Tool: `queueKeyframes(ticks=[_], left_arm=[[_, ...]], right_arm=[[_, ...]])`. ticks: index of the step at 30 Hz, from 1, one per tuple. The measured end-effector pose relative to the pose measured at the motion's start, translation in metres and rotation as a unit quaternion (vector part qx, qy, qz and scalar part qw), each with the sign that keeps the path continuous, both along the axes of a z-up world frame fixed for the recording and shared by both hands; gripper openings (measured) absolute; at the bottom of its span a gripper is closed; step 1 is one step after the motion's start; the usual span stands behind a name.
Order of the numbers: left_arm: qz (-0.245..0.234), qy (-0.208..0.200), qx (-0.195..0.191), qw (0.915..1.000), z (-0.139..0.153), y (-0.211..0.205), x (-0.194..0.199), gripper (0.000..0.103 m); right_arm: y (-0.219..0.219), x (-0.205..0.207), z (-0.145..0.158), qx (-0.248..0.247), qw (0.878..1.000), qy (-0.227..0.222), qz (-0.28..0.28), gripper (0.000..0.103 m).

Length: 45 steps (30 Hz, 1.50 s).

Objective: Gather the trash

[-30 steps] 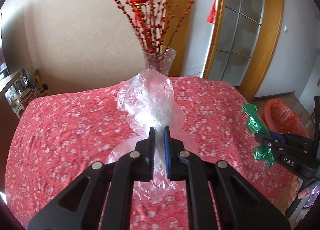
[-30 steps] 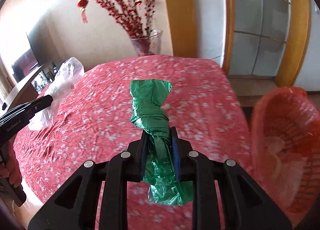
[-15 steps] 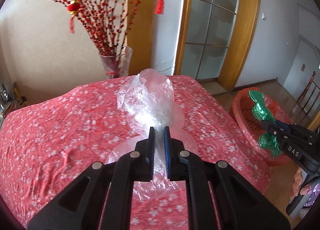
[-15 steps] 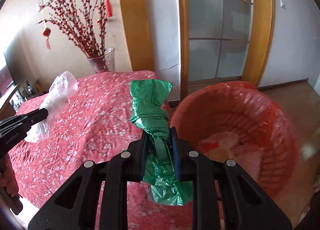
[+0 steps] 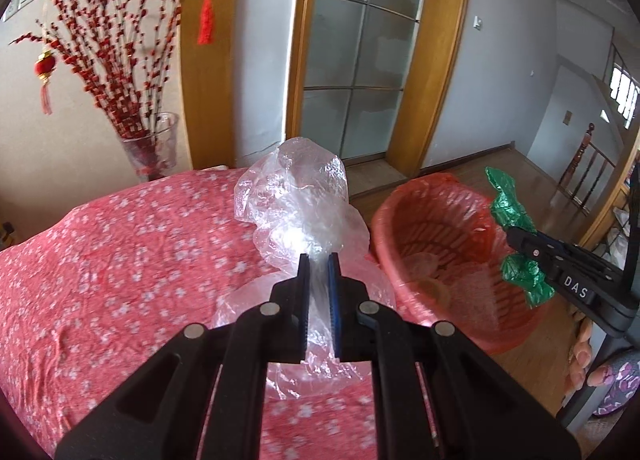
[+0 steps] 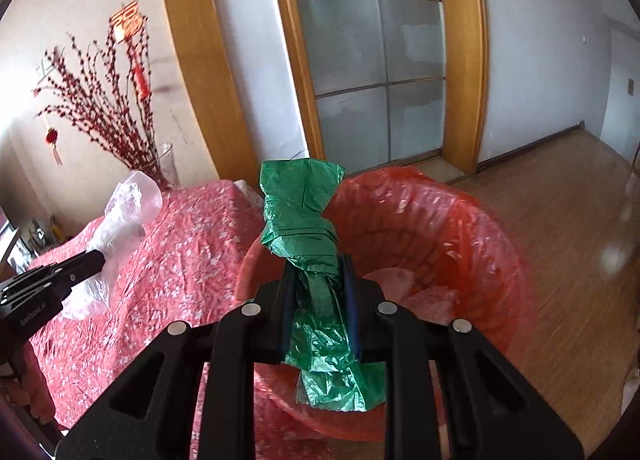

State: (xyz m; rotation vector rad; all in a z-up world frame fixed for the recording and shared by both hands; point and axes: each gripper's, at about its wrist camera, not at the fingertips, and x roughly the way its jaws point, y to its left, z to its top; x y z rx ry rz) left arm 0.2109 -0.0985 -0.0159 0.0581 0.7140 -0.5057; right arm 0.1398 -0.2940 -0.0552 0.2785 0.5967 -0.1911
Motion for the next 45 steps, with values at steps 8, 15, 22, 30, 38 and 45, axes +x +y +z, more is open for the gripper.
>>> queueKeyframes(ticks=[8,15,22,30,38,45], left_arm=[[-0.05,0.005,-0.035,0.9981,0.012,-0.049,-0.004,0.01],[-0.081,0.007,-0.036,0.996,0.011,-0.088,-0.003,0.01],[-0.1,0.025,-0.045,0.9937,0.001,-0.113,0.008,0.011],[-0.101,0.048,-0.036,0.993,-0.02,-0.129,0.018,0.027],[-0.07,0.029,-0.022,0.9969,-0.026,-0.099,0.009,0.04],[-0.004,-0.063,-0.005,0.998,-0.004,-0.036,-0.027,0.069]], right_arm=[[-0.036,-0.018,0.01,0.017,0.999,-0.021,-0.028,0.022],[-0.06,-0.028,0.014,0.035,0.998,-0.038,-0.044,0.022],[-0.078,-0.024,0.015,0.06,0.996,-0.052,-0.051,0.024],[-0.089,-0.022,0.008,0.078,0.993,-0.061,-0.059,0.053],[-0.074,-0.039,0.013,0.015,0.994,-0.069,-0.079,0.089],[-0.035,-0.072,0.028,-0.059,0.988,-0.098,-0.108,0.101]])
